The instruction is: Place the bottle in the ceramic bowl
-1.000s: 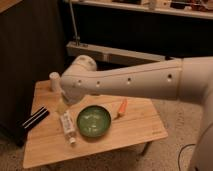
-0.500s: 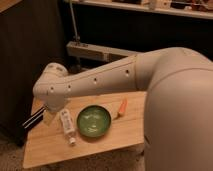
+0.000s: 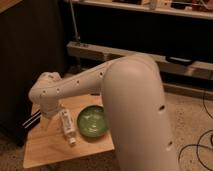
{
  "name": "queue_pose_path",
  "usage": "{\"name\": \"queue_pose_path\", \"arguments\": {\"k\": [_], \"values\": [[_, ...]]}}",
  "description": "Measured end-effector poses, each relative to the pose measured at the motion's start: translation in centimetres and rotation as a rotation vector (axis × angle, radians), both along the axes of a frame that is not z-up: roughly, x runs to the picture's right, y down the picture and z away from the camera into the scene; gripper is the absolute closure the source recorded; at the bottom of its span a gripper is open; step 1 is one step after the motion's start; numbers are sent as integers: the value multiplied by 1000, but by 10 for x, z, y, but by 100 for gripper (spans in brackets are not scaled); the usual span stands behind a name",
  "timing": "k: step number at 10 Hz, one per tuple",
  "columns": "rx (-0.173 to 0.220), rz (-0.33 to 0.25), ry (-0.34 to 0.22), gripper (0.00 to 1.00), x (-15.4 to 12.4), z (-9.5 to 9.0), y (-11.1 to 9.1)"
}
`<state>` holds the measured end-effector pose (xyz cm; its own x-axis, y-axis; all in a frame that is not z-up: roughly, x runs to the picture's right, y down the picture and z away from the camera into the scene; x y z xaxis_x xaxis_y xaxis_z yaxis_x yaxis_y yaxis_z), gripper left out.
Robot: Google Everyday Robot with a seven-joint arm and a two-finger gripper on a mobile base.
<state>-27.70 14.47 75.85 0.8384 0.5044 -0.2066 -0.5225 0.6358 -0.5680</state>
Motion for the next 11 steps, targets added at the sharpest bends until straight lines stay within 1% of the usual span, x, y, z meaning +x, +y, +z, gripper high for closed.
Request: {"name": "queue_pose_path", "arguments": {"k": [1, 3, 5, 7, 10, 11], "values": [[-20, 11, -4, 20, -3, 7, -1], [-35, 32, 7, 20, 0, 16, -7], [-58, 46, 37, 20, 11, 37, -10], [-75, 45, 56, 20, 13, 50, -2], [-85, 48, 74, 20, 15, 64, 10], [-93, 48, 83, 20, 17, 71, 17]]}}
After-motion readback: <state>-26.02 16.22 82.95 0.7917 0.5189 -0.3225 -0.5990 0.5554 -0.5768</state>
